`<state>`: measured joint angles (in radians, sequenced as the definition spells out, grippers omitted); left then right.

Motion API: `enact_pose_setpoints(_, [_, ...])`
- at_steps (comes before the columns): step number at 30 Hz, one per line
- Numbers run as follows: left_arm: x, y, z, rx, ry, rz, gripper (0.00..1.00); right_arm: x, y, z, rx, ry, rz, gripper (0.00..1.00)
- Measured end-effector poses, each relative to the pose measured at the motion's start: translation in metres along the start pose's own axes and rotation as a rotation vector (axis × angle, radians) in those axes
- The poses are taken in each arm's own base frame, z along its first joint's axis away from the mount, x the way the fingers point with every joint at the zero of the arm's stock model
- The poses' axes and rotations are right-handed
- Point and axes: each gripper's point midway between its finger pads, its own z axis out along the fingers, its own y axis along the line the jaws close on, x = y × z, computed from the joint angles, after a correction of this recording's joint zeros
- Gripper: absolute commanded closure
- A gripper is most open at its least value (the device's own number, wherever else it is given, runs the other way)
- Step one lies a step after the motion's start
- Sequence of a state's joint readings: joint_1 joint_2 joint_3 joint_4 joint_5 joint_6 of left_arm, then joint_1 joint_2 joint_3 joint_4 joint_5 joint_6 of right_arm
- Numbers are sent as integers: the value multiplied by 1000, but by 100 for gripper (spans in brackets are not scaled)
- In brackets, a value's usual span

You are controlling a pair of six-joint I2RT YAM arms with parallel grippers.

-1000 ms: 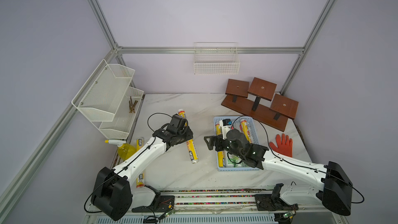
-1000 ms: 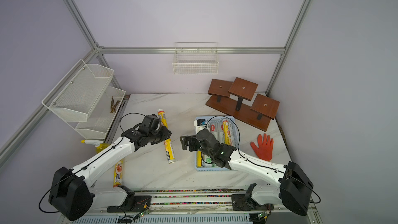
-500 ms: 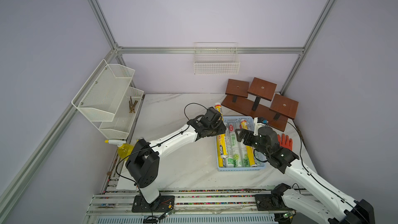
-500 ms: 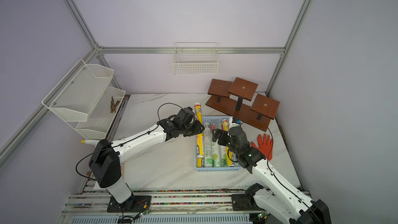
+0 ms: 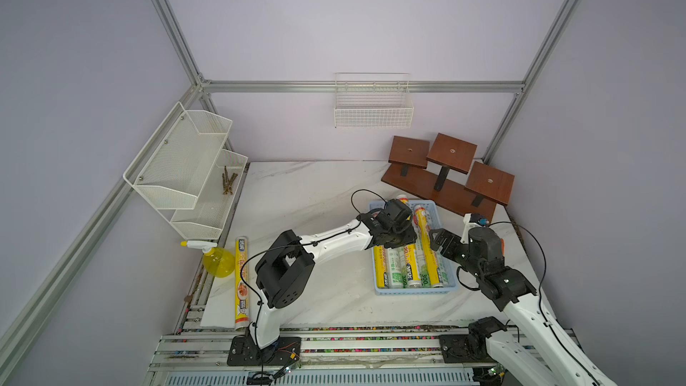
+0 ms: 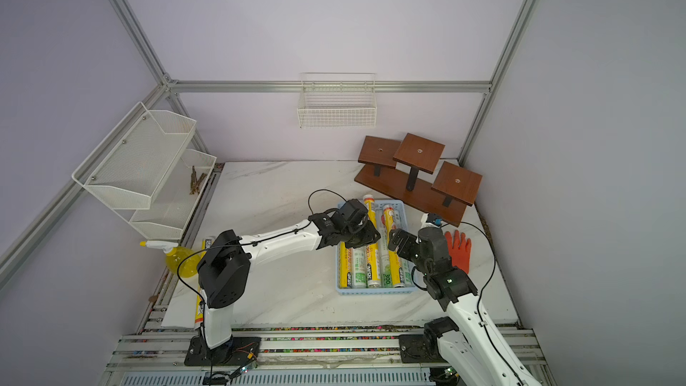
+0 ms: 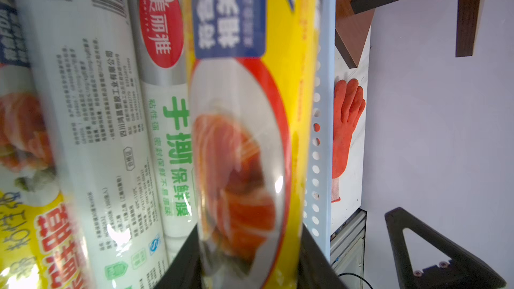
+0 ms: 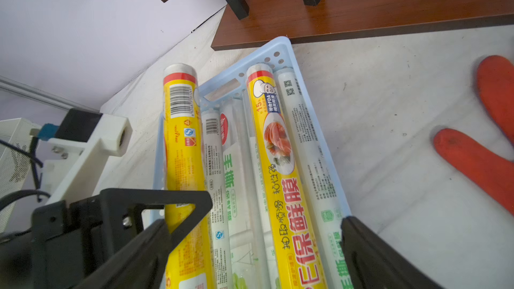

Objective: Put the plastic wrap into the basket
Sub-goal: Place the plastic wrap in the basket.

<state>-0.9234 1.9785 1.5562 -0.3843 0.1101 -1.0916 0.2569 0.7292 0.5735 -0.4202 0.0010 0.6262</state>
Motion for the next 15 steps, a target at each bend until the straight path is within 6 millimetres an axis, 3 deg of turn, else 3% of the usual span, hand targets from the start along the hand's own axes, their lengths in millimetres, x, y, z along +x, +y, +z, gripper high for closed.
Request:
enact_pose_setpoints(9, [-6,-13,8,23,-4,-5,67,29,5,9,-63,127,-31,0])
enact_pose_setpoints(15, [-2,-5,17,2,11,-11,66,33,4,10,-68,143,-49,0])
